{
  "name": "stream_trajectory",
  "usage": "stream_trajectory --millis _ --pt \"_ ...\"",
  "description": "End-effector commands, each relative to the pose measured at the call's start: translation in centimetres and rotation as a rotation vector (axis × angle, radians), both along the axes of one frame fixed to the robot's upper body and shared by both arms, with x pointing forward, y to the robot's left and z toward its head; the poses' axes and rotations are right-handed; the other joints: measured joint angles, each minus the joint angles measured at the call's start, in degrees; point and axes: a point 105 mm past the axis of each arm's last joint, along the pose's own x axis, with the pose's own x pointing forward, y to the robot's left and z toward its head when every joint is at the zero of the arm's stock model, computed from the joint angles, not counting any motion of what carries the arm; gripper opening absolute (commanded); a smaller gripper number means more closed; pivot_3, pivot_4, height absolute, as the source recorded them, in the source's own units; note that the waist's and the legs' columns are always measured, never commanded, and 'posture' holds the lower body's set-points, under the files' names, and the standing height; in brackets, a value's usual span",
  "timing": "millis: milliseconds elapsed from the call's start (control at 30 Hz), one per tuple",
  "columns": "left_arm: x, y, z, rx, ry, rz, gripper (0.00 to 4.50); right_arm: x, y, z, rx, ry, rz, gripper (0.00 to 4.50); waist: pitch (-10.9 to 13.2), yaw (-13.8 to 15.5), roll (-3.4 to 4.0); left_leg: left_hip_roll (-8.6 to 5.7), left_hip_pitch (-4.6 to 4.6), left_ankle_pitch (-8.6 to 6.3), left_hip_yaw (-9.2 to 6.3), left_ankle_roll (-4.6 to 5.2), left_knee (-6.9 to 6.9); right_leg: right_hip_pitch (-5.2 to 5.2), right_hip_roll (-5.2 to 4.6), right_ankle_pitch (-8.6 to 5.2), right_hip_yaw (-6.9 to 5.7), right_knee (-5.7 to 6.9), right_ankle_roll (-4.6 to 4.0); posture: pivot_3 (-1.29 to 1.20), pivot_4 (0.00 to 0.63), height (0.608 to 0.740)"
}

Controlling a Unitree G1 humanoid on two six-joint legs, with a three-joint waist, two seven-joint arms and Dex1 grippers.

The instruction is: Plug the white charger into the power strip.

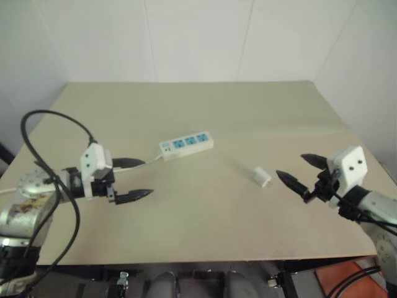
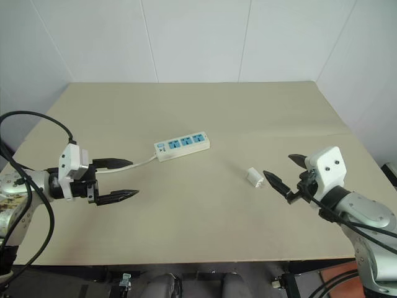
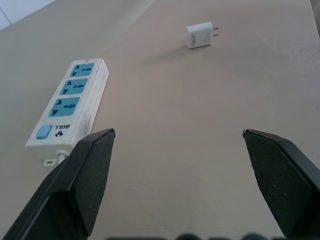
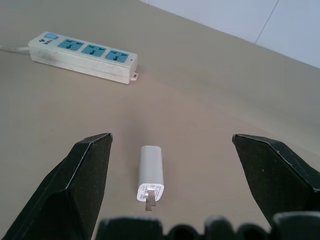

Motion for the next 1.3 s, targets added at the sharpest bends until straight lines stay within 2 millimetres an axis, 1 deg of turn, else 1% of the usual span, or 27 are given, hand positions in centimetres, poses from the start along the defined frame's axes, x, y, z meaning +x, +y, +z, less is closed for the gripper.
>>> stream_trajectory --millis 33,300,500,600,633,700,733,867,1000,1100,1200,1300 --pt "0.1 0.0 0.7 0.01 -0.032 -0.005 4.47 -0.2 0.1 1.3 -0.024 -0.048 -0.003 4.5 0.0 0.01 0.0 0.0 0.0 0.0 0.0 0.0 0.0 0.0 0.0 0.0 0.0 0.0 0.0 0.0 0.15 0.74" --pt "0.2 0.0 0.9 0.014 -0.04 -0.006 4.47 -0.2 0.2 1.2 -0.032 -0.047 -0.001 4.5 0.0 -0.01 0.0 0.0 0.0 0.0 0.01 0.0 0.0 -0.01 0.0 0.0 0.0 0.0 0.0 0.0 0.15 0.74" --pt "0.4 0.1 1.2 0.009 -0.056 -0.002 4.47 0.2 0.3 1.6 -0.047 -0.055 0.013 4.5 0.01 0.0 0.0 0.0 0.0 0.0 0.02 0.0 0.0 -0.01 0.0 0.0 0.01 0.0 0.0 0.0 0.15 0.74" --pt "1.9 0.3 1.7 -0.002 -0.046 0.098 4.47 0.2 0.4 1.6 -0.046 -0.055 0.013 4.5 0.02 0.09 -0.02 -0.01 -0.01 0.0 0.02 0.0 0.0 -0.01 0.03 0.0 0.0 0.0 0.0 0.0 0.15 0.74" --pt "3.2 0.4 2.2 0.016 -0.082 0.161 4.47 0.2 0.5 1.6 -0.043 -0.056 0.017 4.5 0.02 0.23 -0.02 -0.02 -0.02 0.0 0.01 0.0 0.0 -0.01 0.02 0.0 0.0 0.0 0.0 0.0 0.15 0.74" --pt "5.1 0.4 3.2 0.026 -0.153 0.225 4.47 0.2 0.8 1.6 -0.038 -0.057 0.024 4.5 0.03 0.58 -0.04 -0.07 -0.02 0.0 -0.01 0.0 0.04 0.02 0.02 0.0 -0.03 0.0 0.01 0.0 0.15 0.74" --pt "5.9 0.3 3.7 0.022 -0.177 0.228 4.47 0.2 0.9 1.5 -0.036 -0.057 0.027 4.5 0.03 0.73 -0.04 -0.07 -0.02 0.0 -0.01 0.0 0.06 0.03 0.04 0.01 -0.04 0.0 0.02 0.0 0.15 0.74" --pt "7.5 -0.3 4.5 0.026 -0.204 0.169 4.47 0.4 1.4 1.6 -0.026 -0.065 0.036 4.5 0.04 0.43 -0.05 -0.09 -0.05 0.0 0.1 0.0 0.05 -0.02 0.05 0.01 -0.03 -0.01 0.03 0.0 0.15 0.74" --pt "10.7 0.2 3.2 0.085 -0.181 0.245 4.47 0.3 2.0 1.7 -0.01 -0.076 0.042 4.5 0.04 0.09 -0.06 -0.08 -0.13 0.0 0.1 0.0 0.05 -0.1 0.06 0.01 -0.02 0.01 0.02 0.0 0.15 0.74" --pt "12.6 0.1 2.2 0.12 -0.155 0.289 4.47 0.1 2.3 1.7 -0.003 -0.079 0.042 4.5 0.05 0.08 -0.08 -0.11 -0.11 0.0 0.14 0.01 0.08 -0.06 0.06 0.01 -0.04 0.03 0.03 0.0 0.15 0.74" --pt "13.3 -0.1 0.8 0.215 -0.11 0.266 4.47 -0.1 2.5 1.9 0.004 -0.089 0.034 4.5 0.07 0.05 -0.1 -0.11 -0.19 0.0 0.15 0.01 0.08 -0.1 0.07 0.01 -0.08 0.01 0.03 0.0 0.15 0.74" --pt "13.2 0.5 -0.4 0.316 -0.07 0.252 4.47 -0.4 2.5 2.0 0.013 -0.096 0.02 4.5 0.07 -0.12 -0.1 -0.11 -0.36 0.0 0.15 0.01 0.08 -0.29 0.07 0.01 -0.08 0.03 0.03 0.0 0.15 0.74"
